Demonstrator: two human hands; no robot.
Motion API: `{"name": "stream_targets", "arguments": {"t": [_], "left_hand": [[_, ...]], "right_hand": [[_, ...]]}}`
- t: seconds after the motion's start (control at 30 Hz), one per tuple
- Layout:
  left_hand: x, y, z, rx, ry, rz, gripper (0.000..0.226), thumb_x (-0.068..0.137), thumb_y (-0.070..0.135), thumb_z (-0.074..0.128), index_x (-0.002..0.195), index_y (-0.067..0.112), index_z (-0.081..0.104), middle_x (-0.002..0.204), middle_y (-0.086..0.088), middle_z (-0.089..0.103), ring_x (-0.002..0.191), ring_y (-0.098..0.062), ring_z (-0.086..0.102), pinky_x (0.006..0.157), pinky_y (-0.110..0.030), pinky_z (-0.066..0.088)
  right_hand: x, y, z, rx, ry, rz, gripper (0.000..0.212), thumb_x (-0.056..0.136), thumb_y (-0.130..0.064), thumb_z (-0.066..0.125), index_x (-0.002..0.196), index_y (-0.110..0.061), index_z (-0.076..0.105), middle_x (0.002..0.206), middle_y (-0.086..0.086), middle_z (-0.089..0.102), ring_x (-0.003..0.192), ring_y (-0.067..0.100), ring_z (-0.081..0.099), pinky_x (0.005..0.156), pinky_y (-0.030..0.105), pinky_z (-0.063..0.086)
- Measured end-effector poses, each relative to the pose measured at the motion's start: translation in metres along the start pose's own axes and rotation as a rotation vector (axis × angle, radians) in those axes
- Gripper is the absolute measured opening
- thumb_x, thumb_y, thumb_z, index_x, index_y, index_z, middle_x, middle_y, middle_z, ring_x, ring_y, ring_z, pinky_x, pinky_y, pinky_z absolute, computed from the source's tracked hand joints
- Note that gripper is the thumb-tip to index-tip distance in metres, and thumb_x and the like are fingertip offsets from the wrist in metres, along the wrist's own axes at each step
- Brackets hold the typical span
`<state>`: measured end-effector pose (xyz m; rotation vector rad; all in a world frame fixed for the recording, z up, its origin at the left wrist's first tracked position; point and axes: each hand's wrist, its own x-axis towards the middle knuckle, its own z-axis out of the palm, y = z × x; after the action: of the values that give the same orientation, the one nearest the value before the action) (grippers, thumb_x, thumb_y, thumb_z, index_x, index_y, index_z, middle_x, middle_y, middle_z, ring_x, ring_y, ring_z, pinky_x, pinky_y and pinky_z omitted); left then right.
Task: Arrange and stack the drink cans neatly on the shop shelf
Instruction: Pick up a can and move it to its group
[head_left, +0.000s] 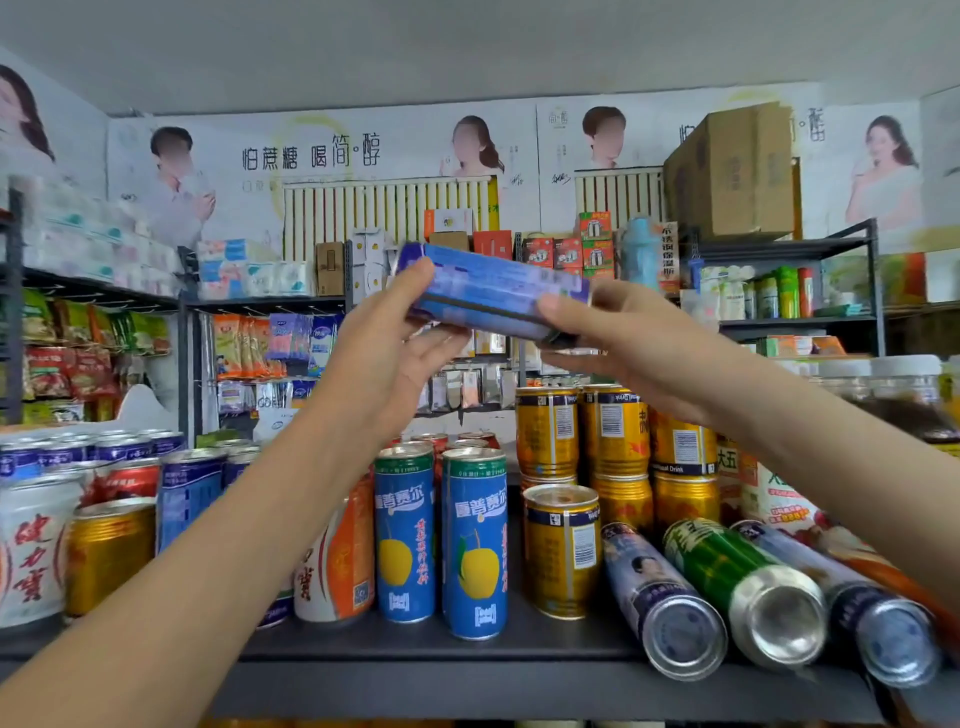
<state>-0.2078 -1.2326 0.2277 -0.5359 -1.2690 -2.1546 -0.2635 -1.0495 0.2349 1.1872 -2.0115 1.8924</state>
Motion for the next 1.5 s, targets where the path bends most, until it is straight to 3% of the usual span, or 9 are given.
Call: {"name": "stream_targets", "arguments": {"t": [0.13, 0.27, 0.37, 0.63, 0.8, 1.1, 1.23, 1.33, 1.5], "left_hand": [[0.015, 0.009, -0.002, 0.063, 0.041, 0.085, 0.008, 0.092, 0.015, 0.056, 0.099, 0.011, 0.054, 0.099, -0.009, 0.062, 0.089, -0.02, 0.067, 0.078, -0.038, 0.058], [0.028, 0.017, -0.014, 0.198, 0.054, 0.194, 0.007, 0.093, 0.016, 0.056, 0.099, 0.013, 0.054, 0.094, -0.006, 0.059, 0.09, -0.018, 0.065, 0.077, -0.035, 0.058], [0.034, 0.017, -0.024, 0.275, 0.044, 0.231, 0.01, 0.092, 0.017, 0.057, 0.102, 0.015, 0.055, 0.096, -0.005, 0.059, 0.094, -0.018, 0.065, 0.073, -0.03, 0.057], [0.043, 0.008, -0.042, 0.333, 0.065, 0.266, 0.016, 0.091, 0.017, 0.06, 0.106, 0.018, 0.054, 0.103, -0.004, 0.059, 0.096, -0.015, 0.063, 0.083, -0.034, 0.055], [0.047, 0.01, -0.051, 0.392, 0.089, 0.283, 0.026, 0.09, 0.019, 0.061, 0.115, 0.013, 0.054, 0.105, -0.004, 0.061, 0.097, -0.016, 0.065, 0.082, -0.035, 0.057], [0.074, 0.007, -0.056, 0.703, 0.059, 0.224, 0.034, 0.084, 0.028, 0.068, 0.115, 0.021, 0.054, 0.103, 0.0, 0.063, 0.097, -0.02, 0.064, 0.086, -0.044, 0.055], [0.086, -0.007, -0.052, 0.837, -0.045, 0.161, 0.027, 0.081, 0.033, 0.071, 0.102, 0.028, 0.055, 0.101, -0.001, 0.063, 0.097, -0.02, 0.063, 0.087, -0.045, 0.054], [0.09, -0.015, -0.05, 0.94, -0.086, 0.113, 0.039, 0.078, 0.038, 0.073, 0.109, 0.027, 0.053, 0.105, -0.002, 0.062, 0.098, -0.02, 0.062, 0.088, -0.043, 0.054], [0.09, -0.021, -0.049, 0.957, -0.129, 0.038, 0.045, 0.079, 0.039, 0.071, 0.117, 0.024, 0.052, 0.103, 0.004, 0.062, 0.089, -0.009, 0.06, 0.065, -0.026, 0.053]], "right_hand": [[0.004, 0.01, 0.0, -0.46, -0.169, -0.042, 0.071, 0.071, -0.044, 0.07, 0.134, -0.021, 0.045, 0.125, -0.004, 0.057, 0.113, 0.008, 0.056, 0.1, 0.029, 0.045], [0.019, 0.021, -0.011, -1.165, -0.287, -0.281, 0.071, 0.088, -0.028, 0.065, 0.147, -0.027, 0.025, 0.147, -0.008, 0.032, 0.134, 0.009, 0.029, 0.108, 0.022, 0.024], [0.028, 0.029, -0.007, -1.651, -0.485, -0.448, 0.068, 0.092, -0.019, 0.055, 0.149, -0.027, 0.019, 0.153, -0.004, 0.023, 0.139, 0.016, 0.018, 0.113, 0.029, 0.019], [0.048, 0.031, 0.014, -2.094, -0.726, -0.418, 0.07, 0.091, -0.011, 0.053, 0.149, -0.03, 0.019, 0.157, -0.002, 0.019, 0.144, 0.022, 0.011, 0.119, 0.038, 0.01], [0.06, 0.02, 0.016, -2.021, -0.701, -0.311, 0.07, 0.09, -0.019, 0.057, 0.149, -0.032, 0.022, 0.156, -0.004, 0.02, 0.143, 0.02, 0.014, 0.118, 0.042, 0.014], [0.055, 0.009, 0.004, -1.28, -0.268, -0.192, 0.05, 0.092, -0.03, 0.058, 0.138, -0.031, 0.04, 0.132, -0.006, 0.051, 0.119, 0.01, 0.049, 0.101, 0.027, 0.041], [0.053, 0.009, 0.01, -1.018, -0.226, -0.11, 0.047, 0.088, -0.035, 0.063, 0.132, -0.031, 0.046, 0.115, -0.01, 0.056, 0.107, 0.005, 0.056, 0.098, 0.032, 0.047], [0.054, 0.012, 0.013, -0.992, -0.225, -0.088, 0.046, 0.089, -0.033, 0.062, 0.132, -0.03, 0.046, 0.116, -0.008, 0.055, 0.108, 0.006, 0.055, 0.098, 0.028, 0.045], [0.06, 0.025, 0.014, -0.963, -0.194, -0.06, 0.048, 0.089, -0.033, 0.063, 0.133, -0.03, 0.045, 0.117, -0.009, 0.056, 0.107, 0.005, 0.055, 0.094, 0.025, 0.046]]}}
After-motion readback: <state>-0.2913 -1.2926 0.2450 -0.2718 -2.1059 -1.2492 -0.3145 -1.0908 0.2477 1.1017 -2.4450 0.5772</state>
